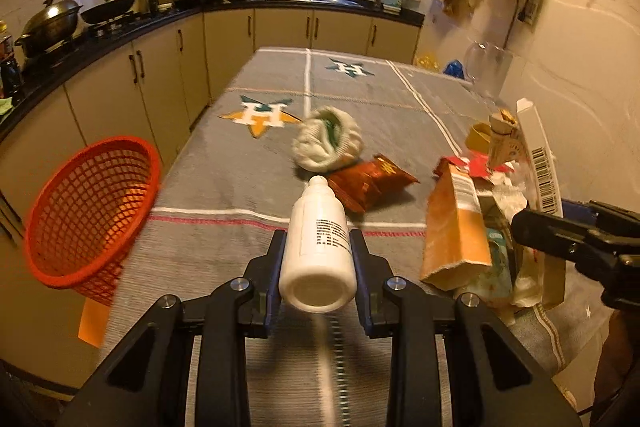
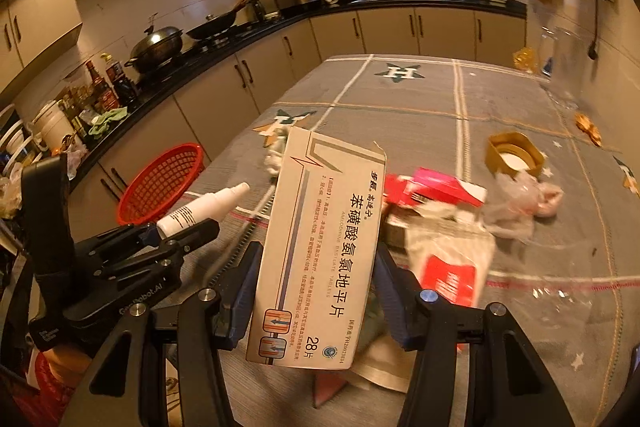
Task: Collect trash
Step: 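Carry both items over the red basket and open both tools to drop them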
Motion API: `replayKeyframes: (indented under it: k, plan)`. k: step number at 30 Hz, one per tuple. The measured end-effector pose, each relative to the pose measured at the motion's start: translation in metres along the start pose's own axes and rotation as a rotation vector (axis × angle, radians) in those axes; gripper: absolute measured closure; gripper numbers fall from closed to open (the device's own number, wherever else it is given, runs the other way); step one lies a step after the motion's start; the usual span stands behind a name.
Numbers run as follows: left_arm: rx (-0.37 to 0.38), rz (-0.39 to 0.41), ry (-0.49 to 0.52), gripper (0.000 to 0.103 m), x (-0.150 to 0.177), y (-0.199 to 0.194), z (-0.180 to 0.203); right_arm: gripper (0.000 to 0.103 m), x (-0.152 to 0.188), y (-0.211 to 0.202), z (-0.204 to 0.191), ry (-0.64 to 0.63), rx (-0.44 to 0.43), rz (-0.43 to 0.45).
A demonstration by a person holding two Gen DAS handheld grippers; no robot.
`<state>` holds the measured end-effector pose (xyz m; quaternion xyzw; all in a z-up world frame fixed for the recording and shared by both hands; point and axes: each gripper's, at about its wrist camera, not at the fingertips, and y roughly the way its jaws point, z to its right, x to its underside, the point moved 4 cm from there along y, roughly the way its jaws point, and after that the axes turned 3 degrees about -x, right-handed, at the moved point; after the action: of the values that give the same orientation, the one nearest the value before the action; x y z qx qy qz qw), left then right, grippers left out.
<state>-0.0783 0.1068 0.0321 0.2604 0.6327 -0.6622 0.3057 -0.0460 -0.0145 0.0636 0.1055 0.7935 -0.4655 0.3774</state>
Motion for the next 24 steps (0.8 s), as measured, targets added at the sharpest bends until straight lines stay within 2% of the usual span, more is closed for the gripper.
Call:
replayKeyframes:
  k: [5,12,16,24]
  plan:
    - [-0.036,0.026,-0.036,0.074,-0.009,-0.011,-0.027,0.044,-0.011,0.017,-0.024,-0.027,-0.049,-0.022]
    - [-0.124,0.066,-0.102,0.074,-0.020,-0.026,-0.083,0.044,-0.031,0.049,-0.064,-0.071,-0.134,-0.067]
    - [-0.179,0.064,-0.136,0.074,-0.021,-0.027,-0.117,0.044,-0.044,0.074,-0.087,-0.074,-0.197,-0.118]
    - [-0.246,0.048,-0.187,0.074,-0.018,-0.023,-0.171,0.044,-0.070,0.121,-0.139,-0.123,-0.245,-0.161]
